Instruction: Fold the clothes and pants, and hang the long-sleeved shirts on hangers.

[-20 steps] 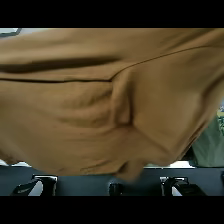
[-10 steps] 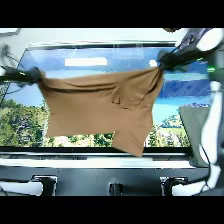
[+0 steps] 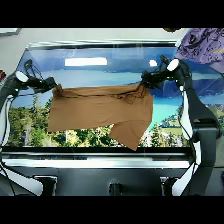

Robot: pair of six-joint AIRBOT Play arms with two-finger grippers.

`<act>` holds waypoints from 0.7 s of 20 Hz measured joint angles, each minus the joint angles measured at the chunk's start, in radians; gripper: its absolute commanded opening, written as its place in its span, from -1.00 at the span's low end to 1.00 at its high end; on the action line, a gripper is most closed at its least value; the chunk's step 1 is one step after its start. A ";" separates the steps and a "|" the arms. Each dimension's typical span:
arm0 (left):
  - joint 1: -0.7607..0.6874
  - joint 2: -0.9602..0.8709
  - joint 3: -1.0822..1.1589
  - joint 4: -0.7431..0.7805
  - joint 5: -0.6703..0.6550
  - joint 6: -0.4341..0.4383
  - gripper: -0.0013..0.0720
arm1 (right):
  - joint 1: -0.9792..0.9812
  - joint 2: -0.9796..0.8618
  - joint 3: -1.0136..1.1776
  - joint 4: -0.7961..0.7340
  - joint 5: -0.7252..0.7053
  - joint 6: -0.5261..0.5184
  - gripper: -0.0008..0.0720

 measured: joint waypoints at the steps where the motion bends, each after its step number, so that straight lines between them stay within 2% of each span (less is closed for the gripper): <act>1: 0.020 0.020 0.008 -0.002 -0.042 0.027 0.80 | -0.016 0.025 0.000 0.006 0.049 -0.042 -0.10; 5: 0.121 0.148 -0.052 -0.016 -0.152 0.076 0.79 | -0.115 0.177 -0.075 0.019 0.211 -0.221 -0.10; 7: 0.165 0.233 -0.137 -0.023 -0.176 0.084 0.79 | -0.183 0.280 -0.224 0.039 0.233 -0.289 0.11; 8: 0.185 0.272 -0.187 -0.023 -0.182 0.088 0.79 | -0.213 0.335 -0.325 0.054 0.229 -0.322 0.17; 14: 0.256 0.410 -0.424 -0.024 -0.172 0.097 0.79 | -0.296 0.520 -0.909 0.144 0.056 -0.521 0.16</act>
